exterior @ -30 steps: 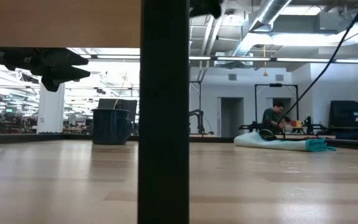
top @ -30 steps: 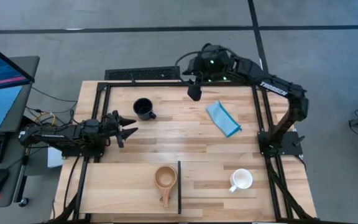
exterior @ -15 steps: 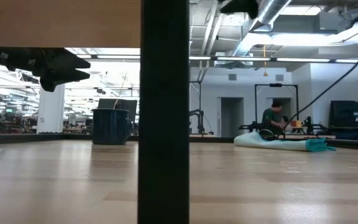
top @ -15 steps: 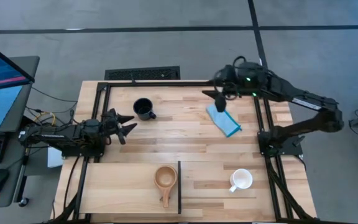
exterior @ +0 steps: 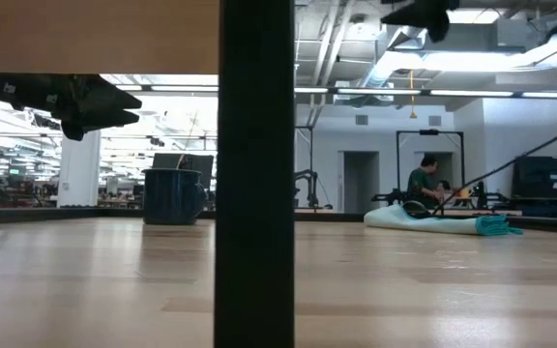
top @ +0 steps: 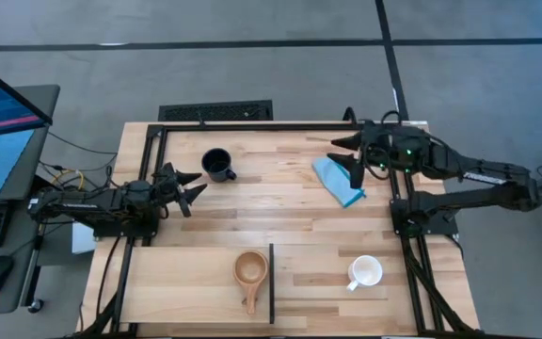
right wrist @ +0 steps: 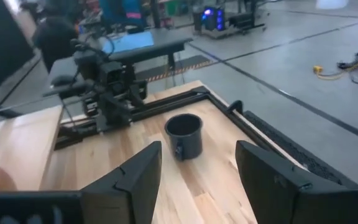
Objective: Stack small to large cups/mugs on shelf
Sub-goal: Put the black mug on the shelf
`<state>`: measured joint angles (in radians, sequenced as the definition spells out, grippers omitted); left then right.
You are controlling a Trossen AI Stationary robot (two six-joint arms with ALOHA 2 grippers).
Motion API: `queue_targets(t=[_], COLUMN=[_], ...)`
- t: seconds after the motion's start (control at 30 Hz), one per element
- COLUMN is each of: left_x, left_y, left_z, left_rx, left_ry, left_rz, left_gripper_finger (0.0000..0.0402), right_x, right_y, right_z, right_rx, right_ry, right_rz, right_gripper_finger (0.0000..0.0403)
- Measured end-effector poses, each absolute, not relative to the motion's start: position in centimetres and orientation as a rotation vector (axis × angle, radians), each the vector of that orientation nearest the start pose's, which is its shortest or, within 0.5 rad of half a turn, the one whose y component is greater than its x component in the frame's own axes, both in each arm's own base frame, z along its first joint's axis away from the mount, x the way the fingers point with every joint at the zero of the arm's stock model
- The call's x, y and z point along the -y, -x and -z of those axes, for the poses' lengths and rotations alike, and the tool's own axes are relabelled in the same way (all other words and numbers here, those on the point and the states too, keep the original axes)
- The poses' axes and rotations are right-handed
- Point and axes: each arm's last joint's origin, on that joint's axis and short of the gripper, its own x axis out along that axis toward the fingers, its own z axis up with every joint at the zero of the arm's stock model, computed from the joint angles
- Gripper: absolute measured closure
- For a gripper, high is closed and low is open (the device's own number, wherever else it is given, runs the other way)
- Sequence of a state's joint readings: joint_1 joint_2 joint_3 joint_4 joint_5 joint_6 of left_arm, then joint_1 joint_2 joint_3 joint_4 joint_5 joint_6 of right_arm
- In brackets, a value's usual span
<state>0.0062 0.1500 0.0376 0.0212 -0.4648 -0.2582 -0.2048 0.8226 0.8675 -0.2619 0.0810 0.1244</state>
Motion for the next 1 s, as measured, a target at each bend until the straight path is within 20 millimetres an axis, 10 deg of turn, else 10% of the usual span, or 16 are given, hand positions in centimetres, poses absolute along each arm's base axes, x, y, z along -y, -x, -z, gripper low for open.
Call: queue_targets(t=[0.53, 1.0], left_x=[-1.6, -1.6], left_y=[-10.1, -10.1], left_z=[-16.7, -16.7], left_rx=[-0.019, -0.017], left_ry=[0.226, 0.227], left_rz=[-0.554, -0.554], left_gripper_finger=[0.0193, 0.0193], right_x=[3.3, 3.5], right_y=[-15.0, -15.8], right_z=[-27.5, -26.0], right_rx=[-0.117, -0.161], right_ry=[-0.239, -0.289], right_rz=[0.358, 0.378], right_gripper_finger=[0.0175, 0.0175])
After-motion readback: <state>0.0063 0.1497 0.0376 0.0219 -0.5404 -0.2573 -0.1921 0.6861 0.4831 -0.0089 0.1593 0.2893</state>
